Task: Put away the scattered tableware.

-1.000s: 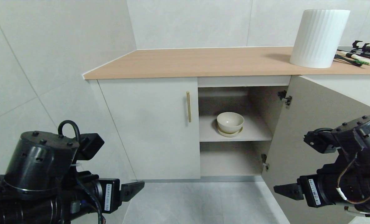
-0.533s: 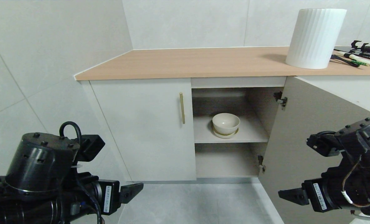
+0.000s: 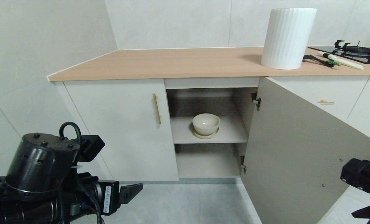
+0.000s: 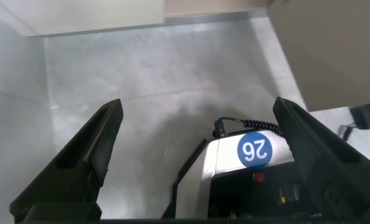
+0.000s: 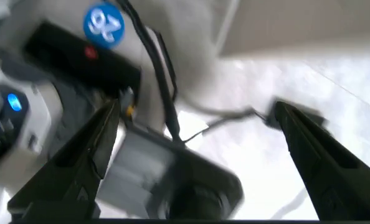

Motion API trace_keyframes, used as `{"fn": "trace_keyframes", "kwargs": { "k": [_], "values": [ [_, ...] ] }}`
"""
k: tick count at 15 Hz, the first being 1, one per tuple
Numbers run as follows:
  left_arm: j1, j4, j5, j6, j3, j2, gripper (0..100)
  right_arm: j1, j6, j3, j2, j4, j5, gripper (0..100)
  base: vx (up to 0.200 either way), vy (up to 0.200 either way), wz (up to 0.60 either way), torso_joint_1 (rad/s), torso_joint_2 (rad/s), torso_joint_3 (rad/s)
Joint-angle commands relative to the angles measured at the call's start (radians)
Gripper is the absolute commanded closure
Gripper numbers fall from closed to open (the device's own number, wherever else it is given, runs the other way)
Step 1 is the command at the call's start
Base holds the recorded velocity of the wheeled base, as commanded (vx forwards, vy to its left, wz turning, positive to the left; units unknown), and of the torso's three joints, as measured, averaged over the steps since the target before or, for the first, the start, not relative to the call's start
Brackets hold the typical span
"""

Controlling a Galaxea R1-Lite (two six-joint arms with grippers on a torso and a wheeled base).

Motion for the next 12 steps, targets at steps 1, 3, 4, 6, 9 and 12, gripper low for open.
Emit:
{"fn": "trace_keyframes", "kwargs": {
  "k": [1, 3, 4, 6, 9, 12],
  "values": [
    [0.000, 0.000, 0.000, 0.000, 0.000, 0.001, 0, 0.004, -0.017, -0.025, -0.073, 0.051, -0.001, 0, 0.000, 0.000, 0.00, 0.000, 0.00, 0.000],
    [0.000, 0.000, -0.001, 0.000, 0.000, -0.001, 0, 0.000, -0.032, -0.053, -0.098, 0.116, -0.018, 0, 0.000, 0.000, 0.00, 0.000, 0.00, 0.000],
    [0.000, 0.000, -0.001, 0.000, 0.000, -0.001, 0, -0.007, -0.032, -0.053, -0.098, 0.114, -0.035, 0, 0.000, 0.000, 0.00, 0.000, 0.00, 0.000],
    [0.000, 0.000, -0.001, 0.000, 0.000, -0.001, 0, -0.090, -0.032, -0.054, -0.079, 0.094, -0.121, 0, 0.000, 0.000, 0.00, 0.000, 0.00, 0.000],
    [0.002, 0.000, -0.001, 0.000, 0.000, 0.001, 0, -0.197, -0.039, -0.071, -0.064, 0.081, -0.129, 0, 0.000, 0.000, 0.00, 0.000, 0.00, 0.000],
    [0.002, 0.000, -0.001, -0.002, 0.000, 0.002, 0, -0.322, -0.088, -0.083, -0.043, 0.078, -0.159, 0, 0.000, 0.000, 0.00, 0.000, 0.00, 0.000]
  ]
}}
